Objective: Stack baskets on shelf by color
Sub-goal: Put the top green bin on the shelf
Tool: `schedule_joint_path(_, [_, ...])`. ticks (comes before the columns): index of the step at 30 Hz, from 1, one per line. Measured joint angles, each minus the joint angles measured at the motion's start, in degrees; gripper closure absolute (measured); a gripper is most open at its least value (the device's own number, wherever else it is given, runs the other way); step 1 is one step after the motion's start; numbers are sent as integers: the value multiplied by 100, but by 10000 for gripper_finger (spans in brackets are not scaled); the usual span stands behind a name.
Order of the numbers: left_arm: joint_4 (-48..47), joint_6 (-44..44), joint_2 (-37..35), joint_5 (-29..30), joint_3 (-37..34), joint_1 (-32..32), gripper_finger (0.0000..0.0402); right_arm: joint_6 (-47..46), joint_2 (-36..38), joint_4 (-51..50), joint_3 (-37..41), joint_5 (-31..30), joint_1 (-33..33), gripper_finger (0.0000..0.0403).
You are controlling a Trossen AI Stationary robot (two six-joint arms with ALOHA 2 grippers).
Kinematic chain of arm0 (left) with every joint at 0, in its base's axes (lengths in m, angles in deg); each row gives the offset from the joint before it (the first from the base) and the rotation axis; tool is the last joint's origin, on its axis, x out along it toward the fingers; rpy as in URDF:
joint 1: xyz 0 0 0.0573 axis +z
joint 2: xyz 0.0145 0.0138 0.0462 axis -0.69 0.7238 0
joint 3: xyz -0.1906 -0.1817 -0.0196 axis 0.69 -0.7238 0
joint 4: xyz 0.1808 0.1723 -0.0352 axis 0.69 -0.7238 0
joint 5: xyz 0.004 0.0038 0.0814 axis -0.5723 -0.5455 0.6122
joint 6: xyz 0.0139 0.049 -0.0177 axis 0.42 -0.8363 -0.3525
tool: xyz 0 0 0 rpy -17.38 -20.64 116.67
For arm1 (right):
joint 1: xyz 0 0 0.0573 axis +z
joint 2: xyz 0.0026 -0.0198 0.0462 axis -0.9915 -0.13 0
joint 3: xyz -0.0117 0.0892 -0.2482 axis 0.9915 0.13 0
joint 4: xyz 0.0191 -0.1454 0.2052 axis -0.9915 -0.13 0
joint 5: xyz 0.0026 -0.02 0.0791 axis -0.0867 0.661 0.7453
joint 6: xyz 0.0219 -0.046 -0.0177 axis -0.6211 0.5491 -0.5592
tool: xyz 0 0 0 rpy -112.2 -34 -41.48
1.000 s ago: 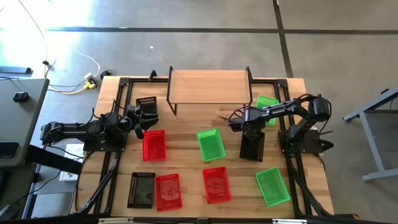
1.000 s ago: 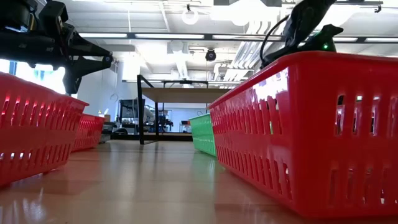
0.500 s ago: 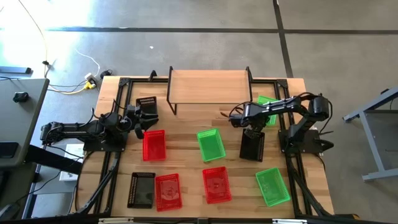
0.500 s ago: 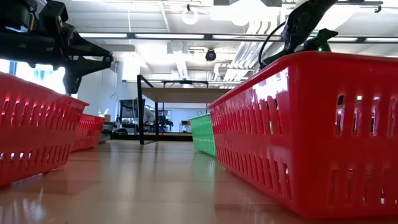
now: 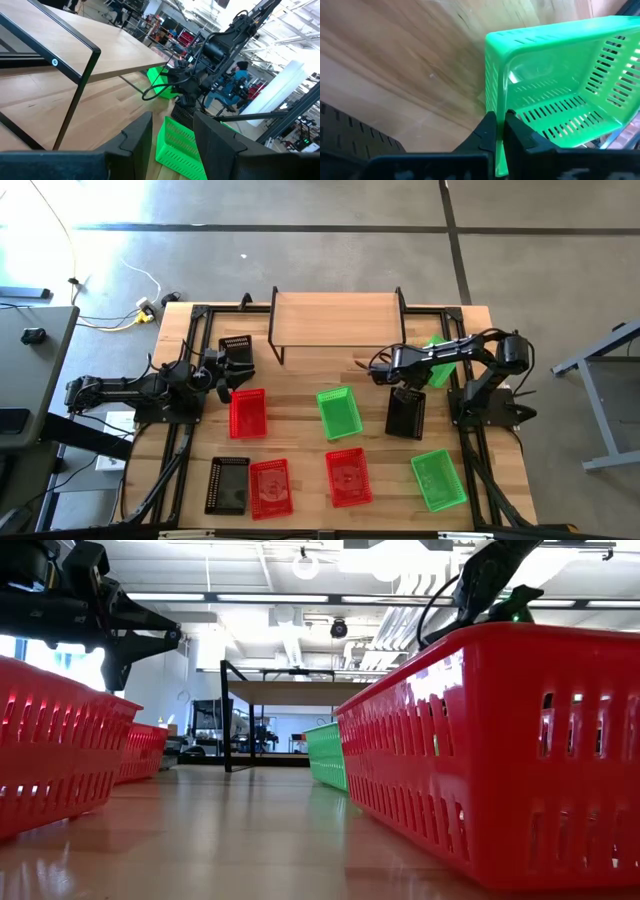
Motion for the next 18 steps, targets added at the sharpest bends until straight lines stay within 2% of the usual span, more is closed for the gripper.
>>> schedule_joint_path(8, [0, 0, 2, -2, 0, -1, 268, -245, 158, -303, 0, 115, 63, 402])
schedule_joint_path(18, [-2, 0, 2, -2, -2, -2, 268, -1152, 1255, -388, -2, 337, 499, 402])
